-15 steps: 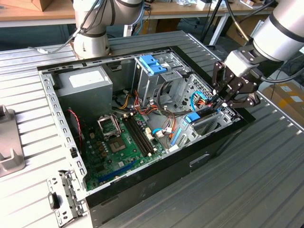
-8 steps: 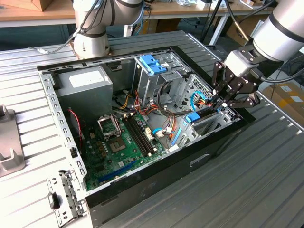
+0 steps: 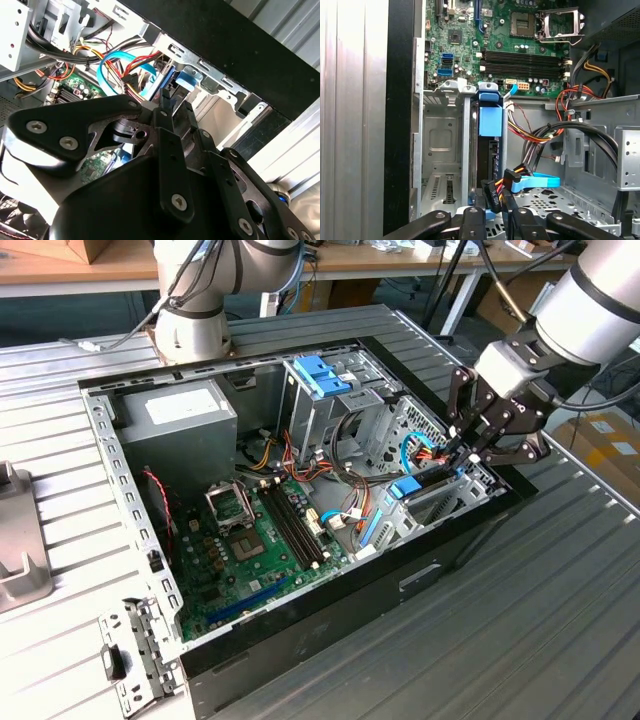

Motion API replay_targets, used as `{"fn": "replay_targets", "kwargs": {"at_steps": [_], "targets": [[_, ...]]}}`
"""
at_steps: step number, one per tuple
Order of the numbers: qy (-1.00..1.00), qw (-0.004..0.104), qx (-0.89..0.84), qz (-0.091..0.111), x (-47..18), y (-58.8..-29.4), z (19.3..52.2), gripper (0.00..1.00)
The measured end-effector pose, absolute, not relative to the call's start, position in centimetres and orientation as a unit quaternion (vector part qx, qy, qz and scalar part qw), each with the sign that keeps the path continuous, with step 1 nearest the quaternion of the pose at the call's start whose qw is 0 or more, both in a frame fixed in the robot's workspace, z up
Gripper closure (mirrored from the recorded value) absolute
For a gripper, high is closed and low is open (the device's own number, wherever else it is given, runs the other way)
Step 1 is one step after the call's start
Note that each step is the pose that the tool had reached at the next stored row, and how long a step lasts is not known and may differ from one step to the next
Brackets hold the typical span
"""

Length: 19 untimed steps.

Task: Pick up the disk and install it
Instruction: 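Insert the first disk wire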

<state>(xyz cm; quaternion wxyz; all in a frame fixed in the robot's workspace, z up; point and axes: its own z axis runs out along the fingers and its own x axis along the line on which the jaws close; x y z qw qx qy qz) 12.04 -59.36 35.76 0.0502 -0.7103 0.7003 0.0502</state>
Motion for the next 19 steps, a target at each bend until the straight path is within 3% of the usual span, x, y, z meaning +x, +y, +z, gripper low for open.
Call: {"fn": "replay_targets", "kwargs": {"at_steps": [14, 16, 19], "targets": [[0.700, 0.053, -0.710, 0.052, 10.9, -59.7, 35.7, 0.73], [0.700, 0.053, -0.710, 0.052, 10.9, -59.7, 35.7, 0.65], [0.700, 0.053, -0.710, 0.052, 10.9, -59.7, 35.7, 0.65]]}}
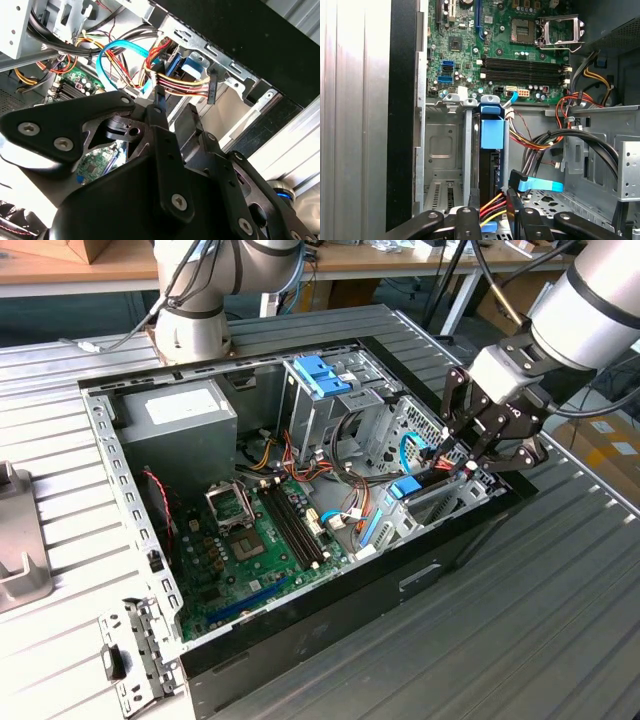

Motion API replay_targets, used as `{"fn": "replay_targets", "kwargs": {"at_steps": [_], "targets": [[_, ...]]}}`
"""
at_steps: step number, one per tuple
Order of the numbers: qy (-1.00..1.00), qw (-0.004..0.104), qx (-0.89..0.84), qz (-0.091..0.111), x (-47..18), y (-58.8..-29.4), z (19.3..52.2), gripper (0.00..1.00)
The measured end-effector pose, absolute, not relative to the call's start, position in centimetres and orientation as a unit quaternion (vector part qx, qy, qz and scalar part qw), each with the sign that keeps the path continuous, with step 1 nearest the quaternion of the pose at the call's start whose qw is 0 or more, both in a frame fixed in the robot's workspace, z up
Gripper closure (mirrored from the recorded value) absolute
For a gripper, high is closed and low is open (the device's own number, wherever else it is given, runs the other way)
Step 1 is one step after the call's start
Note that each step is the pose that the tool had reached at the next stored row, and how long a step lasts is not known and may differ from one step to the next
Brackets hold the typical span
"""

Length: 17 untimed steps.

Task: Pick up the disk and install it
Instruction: 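Insert the first disk wire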

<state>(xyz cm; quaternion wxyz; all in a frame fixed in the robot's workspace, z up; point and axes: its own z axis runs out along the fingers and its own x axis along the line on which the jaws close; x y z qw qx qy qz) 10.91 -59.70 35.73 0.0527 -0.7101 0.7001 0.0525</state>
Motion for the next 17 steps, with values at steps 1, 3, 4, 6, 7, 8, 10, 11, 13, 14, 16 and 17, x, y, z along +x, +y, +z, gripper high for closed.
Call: {"fn": "replay_targets", "kwargs": {"at_steps": [1, 3, 4, 6, 7, 8, 10, 11, 13, 14, 16, 17], "targets": [[0.700, 0.053, -0.710, 0.052, 10.9, -59.7, 35.7, 0.65], [0.700, 0.053, -0.710, 0.053, 10.9, -59.8, 35.7, 0.65], [0.700, 0.053, -0.710, 0.053, 10.9, -59.9, 35.7, 0.65], [0.700, 0.053, -0.710, 0.052, 10.9, -61.0, 35.7, 0.65], [0.700, 0.053, -0.710, 0.053, 10.9, -61.2, 35.7, 0.65], [0.699, 0.053, -0.711, 0.053, 11.0, -61.3, 35.7, 0.65], [0.696, 0.052, -0.714, 0.053, 11.2, -61.3, 35.7, 0.65], [0.695, 0.052, -0.715, 0.053, 11.4, -61.3, 35.7, 0.65], [0.694, 0.052, -0.716, 0.054, 11.7, -61.3, 35.7, 0.65], [0.693, 0.052, -0.717, 0.054, 11.8, -61.3, 35.7, 0.65], [0.691, 0.051, -0.719, 0.054, 12.1, -61.3, 35.7, 0.65], [0.690, 0.051, -0.720, 0.054, 12.2, -61.3, 35.7, 0.65]]}}
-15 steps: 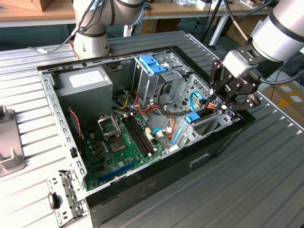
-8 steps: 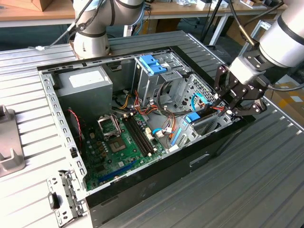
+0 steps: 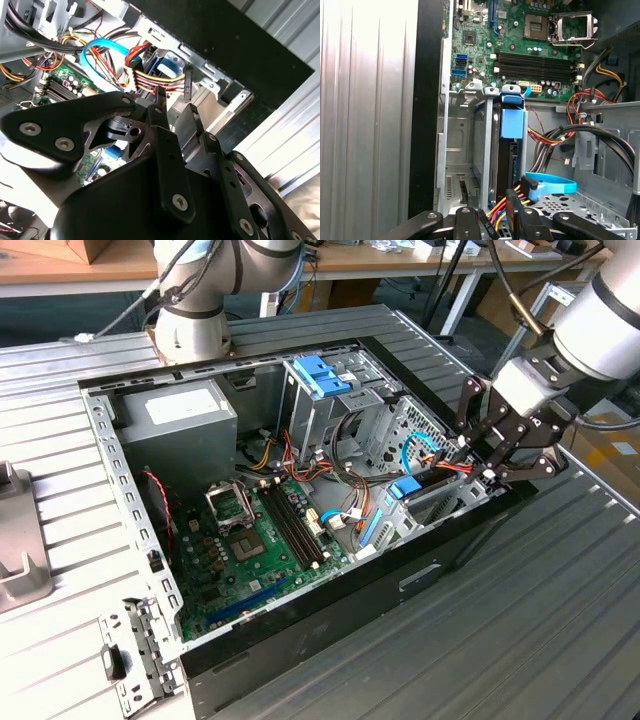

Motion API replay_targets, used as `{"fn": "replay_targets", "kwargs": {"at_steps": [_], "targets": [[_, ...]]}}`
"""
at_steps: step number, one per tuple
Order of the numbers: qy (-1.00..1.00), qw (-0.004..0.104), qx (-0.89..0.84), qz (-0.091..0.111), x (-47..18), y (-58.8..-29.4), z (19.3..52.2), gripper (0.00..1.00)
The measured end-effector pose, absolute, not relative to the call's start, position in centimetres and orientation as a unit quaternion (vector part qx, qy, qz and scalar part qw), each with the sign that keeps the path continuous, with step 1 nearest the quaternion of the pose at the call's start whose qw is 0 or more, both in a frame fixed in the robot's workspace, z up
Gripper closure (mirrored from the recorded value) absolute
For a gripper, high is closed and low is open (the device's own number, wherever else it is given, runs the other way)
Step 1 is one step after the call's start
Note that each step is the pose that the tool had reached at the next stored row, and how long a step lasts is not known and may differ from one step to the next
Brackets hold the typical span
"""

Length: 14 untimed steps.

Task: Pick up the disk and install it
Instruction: 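Insert the first disk wire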

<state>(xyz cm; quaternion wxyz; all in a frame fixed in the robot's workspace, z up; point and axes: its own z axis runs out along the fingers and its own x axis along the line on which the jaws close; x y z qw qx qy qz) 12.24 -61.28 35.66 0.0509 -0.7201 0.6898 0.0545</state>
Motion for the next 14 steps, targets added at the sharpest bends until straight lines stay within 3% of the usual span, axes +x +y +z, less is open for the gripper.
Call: {"fn": "replay_targets", "kwargs": {"at_steps": [14], "targets": [[0.675, 0.048, -0.734, 0.057, 13.8, -61.5, 35.2, 0.65]]}}
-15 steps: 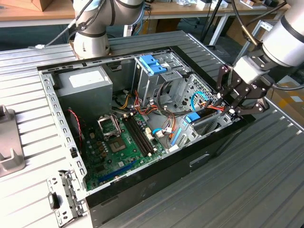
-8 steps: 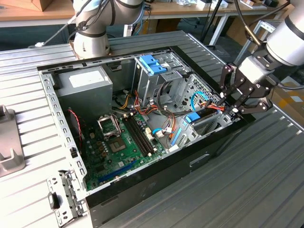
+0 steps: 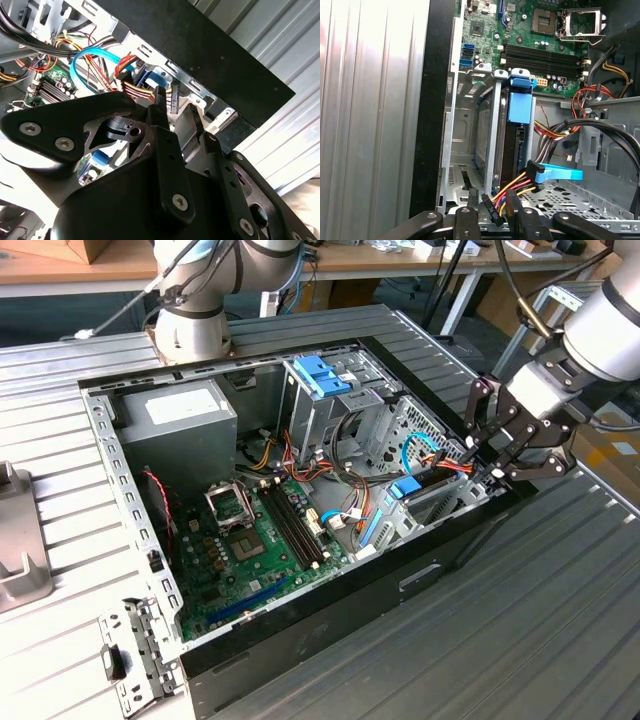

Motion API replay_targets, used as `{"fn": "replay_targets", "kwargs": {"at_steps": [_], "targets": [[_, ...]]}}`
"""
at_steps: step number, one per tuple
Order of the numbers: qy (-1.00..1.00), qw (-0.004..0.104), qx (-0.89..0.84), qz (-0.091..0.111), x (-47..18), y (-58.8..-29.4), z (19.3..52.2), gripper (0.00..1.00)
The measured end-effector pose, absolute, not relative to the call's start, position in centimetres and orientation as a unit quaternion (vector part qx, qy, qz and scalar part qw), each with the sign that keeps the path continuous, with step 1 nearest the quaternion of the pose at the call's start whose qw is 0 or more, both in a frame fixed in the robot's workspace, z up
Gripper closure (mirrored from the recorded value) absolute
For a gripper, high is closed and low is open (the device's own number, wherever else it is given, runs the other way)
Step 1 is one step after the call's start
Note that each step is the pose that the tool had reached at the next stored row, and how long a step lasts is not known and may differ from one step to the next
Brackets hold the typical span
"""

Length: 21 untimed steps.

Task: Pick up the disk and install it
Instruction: 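Insert the first disk wire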

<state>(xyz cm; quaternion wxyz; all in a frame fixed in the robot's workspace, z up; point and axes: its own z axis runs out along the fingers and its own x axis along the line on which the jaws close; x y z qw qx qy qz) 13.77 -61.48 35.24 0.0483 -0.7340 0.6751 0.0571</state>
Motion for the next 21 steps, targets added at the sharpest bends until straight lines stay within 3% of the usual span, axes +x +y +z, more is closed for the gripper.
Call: {"fn": "replay_targets", "kwargs": {"at_steps": [12, 14, 16, 21], "targets": [[0.675, 0.048, -0.734, 0.057, 13.82, -61.48, 34.92, 0.66], [0.675, 0.048, -0.734, 0.057, 13.82, -61.48, 34.92, 0.80], [0.675, 0.048, -0.734, 0.057, 13.82, -61.48, 34.92, 0.84], [0.675, 0.048, -0.734, 0.057, 13.82, -61.48, 34.90, 0.84]]}}
